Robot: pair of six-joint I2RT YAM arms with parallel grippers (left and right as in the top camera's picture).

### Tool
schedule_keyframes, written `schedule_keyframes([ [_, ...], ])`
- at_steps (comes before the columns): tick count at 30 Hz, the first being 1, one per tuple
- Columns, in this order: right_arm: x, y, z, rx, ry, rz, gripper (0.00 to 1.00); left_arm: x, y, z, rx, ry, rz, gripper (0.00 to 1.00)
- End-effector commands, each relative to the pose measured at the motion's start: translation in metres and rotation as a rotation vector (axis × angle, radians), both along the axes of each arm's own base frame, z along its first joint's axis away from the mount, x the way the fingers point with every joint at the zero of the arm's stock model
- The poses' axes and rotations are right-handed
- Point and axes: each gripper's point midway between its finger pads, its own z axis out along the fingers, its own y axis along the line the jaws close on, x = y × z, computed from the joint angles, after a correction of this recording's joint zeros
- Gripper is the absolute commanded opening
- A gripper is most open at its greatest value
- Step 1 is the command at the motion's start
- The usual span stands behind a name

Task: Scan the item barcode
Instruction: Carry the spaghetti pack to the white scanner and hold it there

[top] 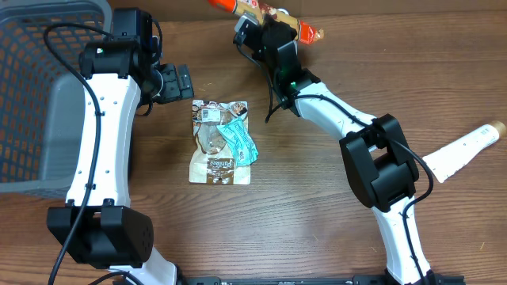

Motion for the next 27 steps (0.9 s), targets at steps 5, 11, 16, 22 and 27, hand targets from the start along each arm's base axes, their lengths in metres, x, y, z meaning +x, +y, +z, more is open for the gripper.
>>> schedule_keyframes([
  [5,0.004,-0.004,0.044,0.002,-0.094,-0.009,0.04,0.0,-0.002,-0.003,0.002,0.009,-0.023,1.0],
  [11,0.003,-0.003,0.043,-0.001,-0.087,-0.007,0.04,0.0,-0.002,-0.003,0.002,0.009,-0.023,1.0],
  [16,0.003,-0.002,0.042,-0.005,-0.086,-0.005,0.04,0.0,-0.002,-0.003,0.002,0.009,-0.023,1.0],
  [22,-0.004,0.007,0.057,0.006,-0.102,0.011,0.04,0.0,-0.002,-0.003,0.002,0.009,-0.022,1.0],
  [27,-0.016,0.001,0.085,0.071,-0.071,0.0,0.04,0.0,-0.002,-0.003,0.001,0.009,-0.023,1.0],
])
